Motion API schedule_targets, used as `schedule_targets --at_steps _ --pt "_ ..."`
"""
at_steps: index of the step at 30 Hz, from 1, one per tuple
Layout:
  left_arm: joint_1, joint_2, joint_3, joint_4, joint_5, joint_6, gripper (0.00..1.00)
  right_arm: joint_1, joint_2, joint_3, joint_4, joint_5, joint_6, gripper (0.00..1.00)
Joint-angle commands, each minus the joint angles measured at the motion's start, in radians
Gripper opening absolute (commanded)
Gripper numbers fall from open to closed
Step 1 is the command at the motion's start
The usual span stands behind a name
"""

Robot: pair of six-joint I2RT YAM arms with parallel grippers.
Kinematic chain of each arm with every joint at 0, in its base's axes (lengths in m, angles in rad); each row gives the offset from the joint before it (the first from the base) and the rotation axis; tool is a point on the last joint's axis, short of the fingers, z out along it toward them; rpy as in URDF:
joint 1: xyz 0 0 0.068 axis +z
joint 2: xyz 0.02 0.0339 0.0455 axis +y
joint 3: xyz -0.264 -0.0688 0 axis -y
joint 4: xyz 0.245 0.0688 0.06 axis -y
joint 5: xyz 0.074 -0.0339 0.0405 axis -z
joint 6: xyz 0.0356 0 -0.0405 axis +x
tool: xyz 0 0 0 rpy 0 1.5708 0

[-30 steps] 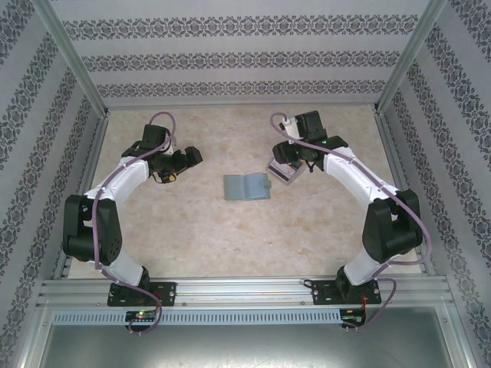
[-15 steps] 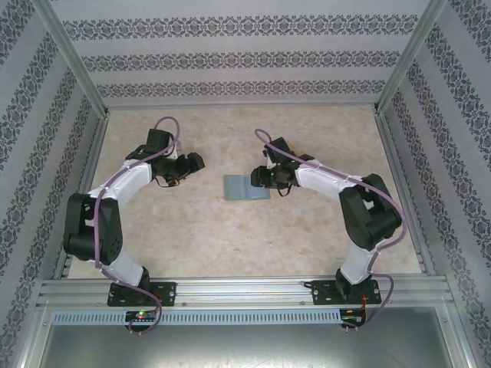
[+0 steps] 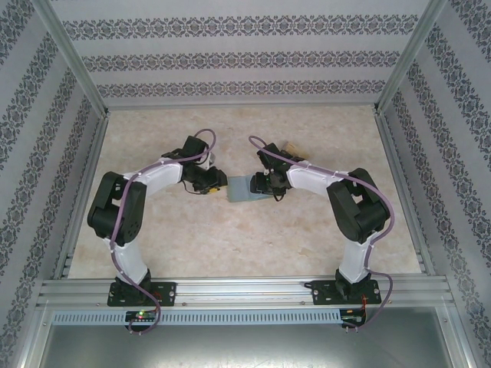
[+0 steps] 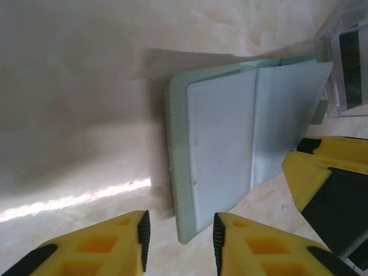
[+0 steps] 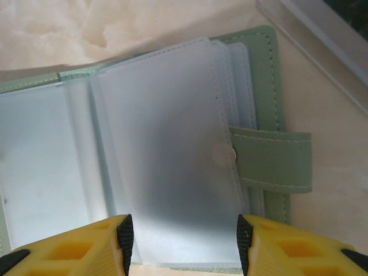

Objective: Take the credit cards out of the card holder

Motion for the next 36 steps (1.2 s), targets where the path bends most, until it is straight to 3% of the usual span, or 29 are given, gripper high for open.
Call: schedule_targets --at_steps 1,13,18,27,31,36 --pt "-0.027 0.038 0.041 0.019 0.018 -0.020 0.35 0.010 0.013 0.028 -0.046 0.054 -0.007 0.53" --pt "-0.060 0.115 0.096 0.004 0.021 -0.019 0.25 0.011 -0.032 0.018 -0.026 0.041 -0.020 0.53" --pt "-0.062 0.142 0.101 0.005 0.028 -0.020 0.24 0.011 -0.053 0.012 -0.037 0.089 -0.031 0.53" --pt "-0.062 0.166 0.114 -0.007 0.028 -0.012 0.21 0.007 -0.001 0.040 -0.085 0.106 -0.060 0.54" --pt "-0.062 0.172 0.113 -0.004 0.032 -0.012 0.21 0.011 0.025 0.052 -0.077 0.062 -0.071 0.45" --pt "-0.062 0.179 0.116 -0.002 0.037 -0.010 0.20 0.012 0.047 0.063 -0.090 0.057 -0.075 0.44"
